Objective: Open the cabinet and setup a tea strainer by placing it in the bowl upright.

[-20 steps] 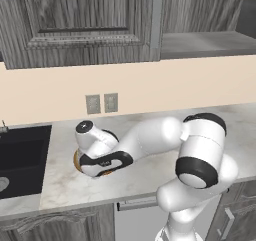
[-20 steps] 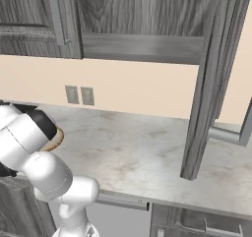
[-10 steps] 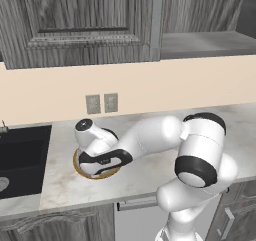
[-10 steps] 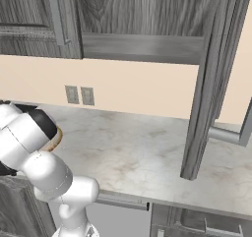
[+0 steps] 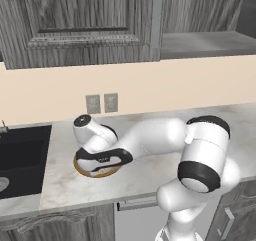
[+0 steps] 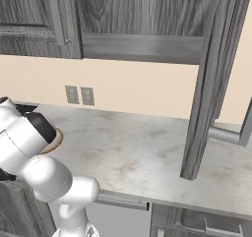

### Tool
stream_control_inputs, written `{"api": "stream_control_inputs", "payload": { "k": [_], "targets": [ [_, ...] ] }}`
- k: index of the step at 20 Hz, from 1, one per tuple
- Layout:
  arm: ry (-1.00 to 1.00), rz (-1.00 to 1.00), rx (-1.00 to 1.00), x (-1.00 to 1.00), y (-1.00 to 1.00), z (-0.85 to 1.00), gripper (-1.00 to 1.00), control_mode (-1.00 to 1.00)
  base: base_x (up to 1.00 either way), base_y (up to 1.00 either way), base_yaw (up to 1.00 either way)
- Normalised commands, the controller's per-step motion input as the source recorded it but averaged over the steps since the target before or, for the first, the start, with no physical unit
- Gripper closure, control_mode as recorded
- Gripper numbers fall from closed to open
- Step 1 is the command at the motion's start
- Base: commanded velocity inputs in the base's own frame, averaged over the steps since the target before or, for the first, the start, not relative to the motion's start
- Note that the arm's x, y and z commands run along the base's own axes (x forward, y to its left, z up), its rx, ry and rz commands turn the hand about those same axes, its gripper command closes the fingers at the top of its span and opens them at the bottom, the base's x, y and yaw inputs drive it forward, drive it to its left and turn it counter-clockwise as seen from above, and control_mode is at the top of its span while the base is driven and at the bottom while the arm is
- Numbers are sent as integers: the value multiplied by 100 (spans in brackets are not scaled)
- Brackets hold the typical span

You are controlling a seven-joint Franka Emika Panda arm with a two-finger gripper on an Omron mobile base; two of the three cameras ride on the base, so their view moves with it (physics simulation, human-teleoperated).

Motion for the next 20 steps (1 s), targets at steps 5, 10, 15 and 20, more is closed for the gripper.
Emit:
{"api": "stream_control_inputs", "payload": {
  "k": [5,10,15,20],
  "targets": [
    [5,0,0,-4,0,46,-100,-100,0,0,0],
    [11,-3,0,-17,0,45,-100,-100,0,0,0],
    [13,-16,1,-47,-7,42,-100,-100,0,0,0],
    [16,-33,0,-46,-33,28,-100,-100,0,0,0]
  ]
}}
